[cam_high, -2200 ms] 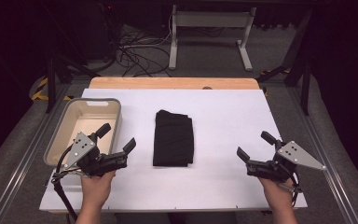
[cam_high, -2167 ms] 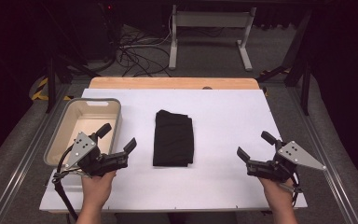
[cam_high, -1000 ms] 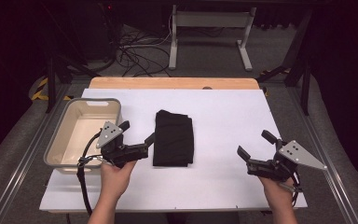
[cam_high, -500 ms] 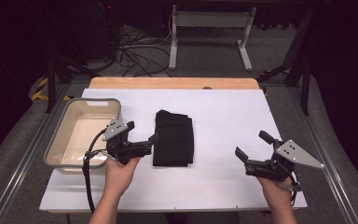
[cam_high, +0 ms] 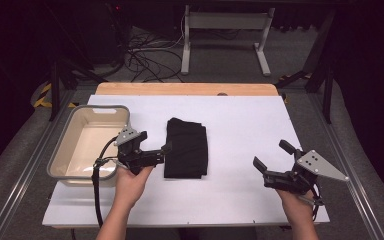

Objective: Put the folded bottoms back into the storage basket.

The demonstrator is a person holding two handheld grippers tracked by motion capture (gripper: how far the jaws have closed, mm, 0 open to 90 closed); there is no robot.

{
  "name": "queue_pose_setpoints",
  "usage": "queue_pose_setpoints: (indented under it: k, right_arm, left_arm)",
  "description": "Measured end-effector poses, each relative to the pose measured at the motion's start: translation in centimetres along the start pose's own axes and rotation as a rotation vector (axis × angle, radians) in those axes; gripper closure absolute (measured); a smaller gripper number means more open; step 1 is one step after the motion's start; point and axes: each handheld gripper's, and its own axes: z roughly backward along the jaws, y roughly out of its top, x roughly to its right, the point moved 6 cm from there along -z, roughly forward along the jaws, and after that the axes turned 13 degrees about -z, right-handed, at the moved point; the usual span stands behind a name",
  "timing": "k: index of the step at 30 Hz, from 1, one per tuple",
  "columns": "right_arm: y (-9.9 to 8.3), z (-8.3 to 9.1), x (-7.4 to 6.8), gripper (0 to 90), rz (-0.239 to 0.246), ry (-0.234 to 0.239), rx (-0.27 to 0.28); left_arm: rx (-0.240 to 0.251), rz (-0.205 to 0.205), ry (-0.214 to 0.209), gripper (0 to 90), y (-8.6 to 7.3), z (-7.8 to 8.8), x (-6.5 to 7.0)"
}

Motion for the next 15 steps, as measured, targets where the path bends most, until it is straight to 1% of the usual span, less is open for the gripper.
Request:
queue_pose_setpoints:
  k: [1,2,10,15]
  right_arm:
    - [0.0,0.0,0.0,0.0,-0.001,0.001,-0.002]
    - [0.0,0.0,0.0,0.0,0.002,0.001,-0.002]
    - [0.0,0.0,0.1,0.0,-0.006,-0.002,-0.004]
    - [-0.2,-0.1,0.1,0.0,-0.005,-0.001,-0.008]
  left_arm:
    - [-0.008,0.002,0.004,0.8,-0.1,-0.2,-0.1]
    - [-0.019,0.012,0.006,1.1,-0.3,-0.3,-0.1]
    - [-0.084,0.041,0.009,1.0,-1.2,-1.9,-0.3]
    - [-0.112,0.084,-0.025,1.2,-1.5,-2.8,-0.4]
